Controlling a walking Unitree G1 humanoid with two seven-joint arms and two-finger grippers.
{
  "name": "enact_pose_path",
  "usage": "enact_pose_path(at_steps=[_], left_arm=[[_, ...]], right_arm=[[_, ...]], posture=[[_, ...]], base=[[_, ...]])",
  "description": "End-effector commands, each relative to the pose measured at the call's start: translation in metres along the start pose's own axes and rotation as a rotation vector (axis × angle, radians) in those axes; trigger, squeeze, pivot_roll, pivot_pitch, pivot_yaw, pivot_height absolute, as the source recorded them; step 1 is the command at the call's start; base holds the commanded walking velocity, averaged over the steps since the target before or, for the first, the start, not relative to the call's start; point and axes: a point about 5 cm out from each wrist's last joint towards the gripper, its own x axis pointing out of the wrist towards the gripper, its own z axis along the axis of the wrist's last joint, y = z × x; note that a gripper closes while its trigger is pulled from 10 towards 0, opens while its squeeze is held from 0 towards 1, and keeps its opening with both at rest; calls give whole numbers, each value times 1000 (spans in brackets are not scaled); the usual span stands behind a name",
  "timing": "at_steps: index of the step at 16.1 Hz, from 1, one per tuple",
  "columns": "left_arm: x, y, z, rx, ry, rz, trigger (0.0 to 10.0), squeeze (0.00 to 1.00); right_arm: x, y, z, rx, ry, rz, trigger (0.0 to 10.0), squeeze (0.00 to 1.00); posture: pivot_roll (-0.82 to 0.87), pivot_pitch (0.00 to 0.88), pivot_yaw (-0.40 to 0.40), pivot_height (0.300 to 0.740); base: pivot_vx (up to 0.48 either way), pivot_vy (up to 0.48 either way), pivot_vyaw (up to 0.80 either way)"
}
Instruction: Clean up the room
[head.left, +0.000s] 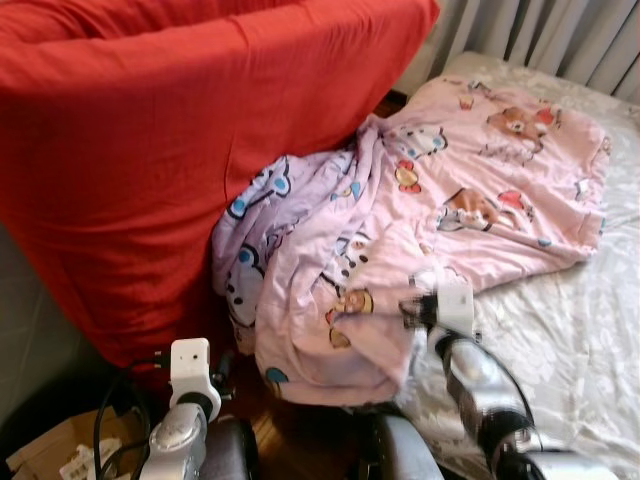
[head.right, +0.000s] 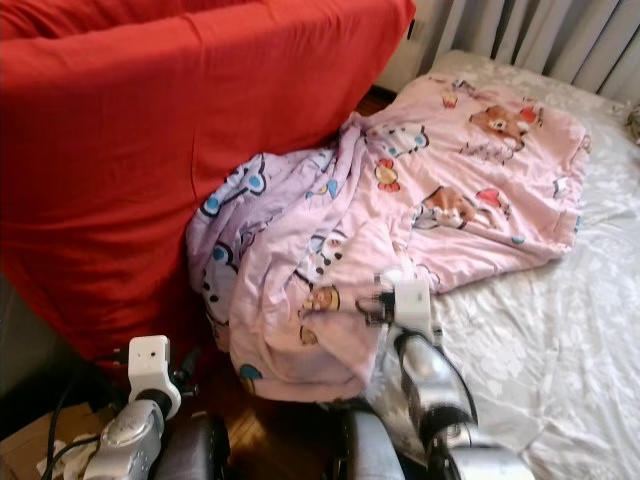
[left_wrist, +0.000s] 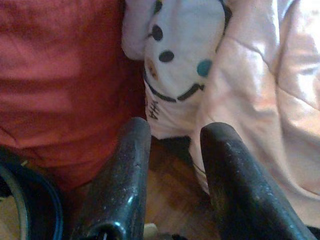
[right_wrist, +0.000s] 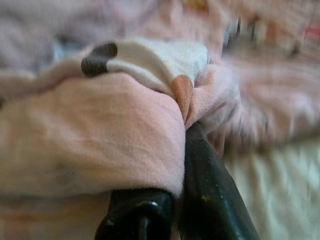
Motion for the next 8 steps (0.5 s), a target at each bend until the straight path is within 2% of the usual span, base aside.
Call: enact_pose_path(at_steps=[1, 2, 6, 8], left_arm=[[0, 3, -4, 1, 15, 5, 10000, 0], [0, 3, -4, 1, 15, 5, 10000, 0], [1, 0, -7, -4, 15, 2, 10000, 0], [2, 1, -8, -5, 17, 4, 10000, 0]], right_arm=[[2, -4, 11, 1, -50, 0, 10000, 0], [2, -5, 11, 0, -47, 0, 10000, 0], [-9, -4, -16, 24, 16, -6, 10000, 0], [-11, -3, -20, 43, 22, 2, 10000, 0]], posture=[[-40, 89, -81, 630], [-42, 88, -81, 630], [-42, 101, -84, 630], [-46, 108, -84, 630]], base=[[0, 0, 0], [0, 0, 0], [0, 0, 0], [0, 0, 0]])
